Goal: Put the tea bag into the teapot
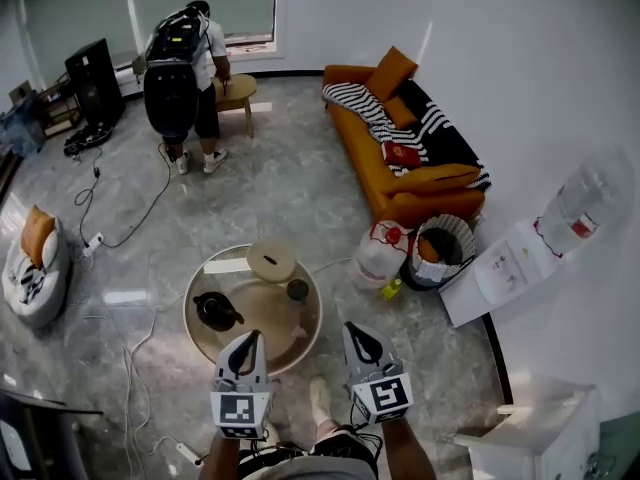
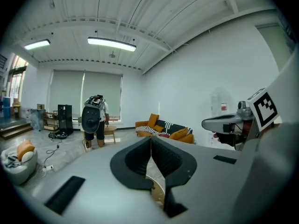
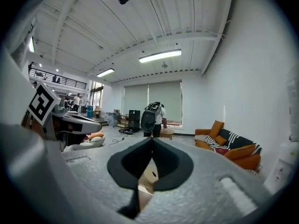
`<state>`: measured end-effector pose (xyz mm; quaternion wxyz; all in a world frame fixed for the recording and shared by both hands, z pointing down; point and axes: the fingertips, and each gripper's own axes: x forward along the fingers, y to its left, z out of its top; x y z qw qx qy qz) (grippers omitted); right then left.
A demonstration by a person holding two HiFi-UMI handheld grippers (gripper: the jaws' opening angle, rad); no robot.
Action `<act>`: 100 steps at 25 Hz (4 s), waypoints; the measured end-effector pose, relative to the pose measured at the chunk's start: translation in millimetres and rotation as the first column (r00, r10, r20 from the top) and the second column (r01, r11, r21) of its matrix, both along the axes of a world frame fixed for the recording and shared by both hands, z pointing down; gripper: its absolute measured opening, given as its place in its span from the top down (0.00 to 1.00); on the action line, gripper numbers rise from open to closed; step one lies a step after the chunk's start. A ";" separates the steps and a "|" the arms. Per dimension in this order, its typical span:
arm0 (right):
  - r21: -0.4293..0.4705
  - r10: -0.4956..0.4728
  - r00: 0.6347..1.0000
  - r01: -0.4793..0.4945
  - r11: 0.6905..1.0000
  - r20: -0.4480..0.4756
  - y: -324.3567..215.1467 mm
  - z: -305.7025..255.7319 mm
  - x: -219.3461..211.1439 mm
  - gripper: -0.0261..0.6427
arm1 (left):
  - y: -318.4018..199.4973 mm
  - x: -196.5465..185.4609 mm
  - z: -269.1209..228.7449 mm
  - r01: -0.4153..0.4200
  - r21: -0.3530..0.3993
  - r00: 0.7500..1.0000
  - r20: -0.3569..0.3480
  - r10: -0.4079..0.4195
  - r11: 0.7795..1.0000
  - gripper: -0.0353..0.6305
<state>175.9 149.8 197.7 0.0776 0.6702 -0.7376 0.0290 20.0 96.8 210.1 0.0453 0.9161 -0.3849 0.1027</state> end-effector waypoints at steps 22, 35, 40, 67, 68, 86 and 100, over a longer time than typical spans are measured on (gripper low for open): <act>-0.256 -0.227 0.966 0.252 0.933 0.122 -142.1 213.6 18.4 0.96 | -89.9 25.4 205.2 0.247 -0.229 0.966 0.132 -0.221 0.942 0.92; -0.369 -0.257 0.951 0.304 0.878 0.171 -150.9 330.8 9.3 0.96 | -91.6 14.1 324.3 0.309 -0.354 0.947 0.195 -0.254 0.883 0.92; -0.417 -0.268 0.950 0.312 0.853 0.162 -147.2 373.4 5.4 0.96 | -89.8 12.5 361.6 0.314 -0.390 0.946 0.204 -0.252 0.866 0.92; -0.634 -0.305 0.936 0.343 0.693 0.174 -128.5 593.9 -10.6 0.96 | -79.4 -7.1 539.8 0.383 -0.522 0.922 0.263 -0.284 0.762 0.92; -0.642 -0.296 0.938 0.339 0.687 0.178 -128.6 598.8 -9.0 0.96 | -78.6 -6.2 541.3 0.382 -0.527 0.923 0.263 -0.282 0.760 0.92; -0.678 -0.293 0.930 0.363 0.640 0.221 -128.7 639.7 -12.2 0.62 | -74.6 -4.8 561.9 0.393 -0.580 0.920 0.254 -0.300 0.713 0.92; -0.681 -0.302 0.938 0.334 0.651 0.171 -125.9 644.5 -10.4 0.96 | -71.3 -18.4 564.2 0.411 -0.579 0.911 0.255 -0.323 0.704 0.92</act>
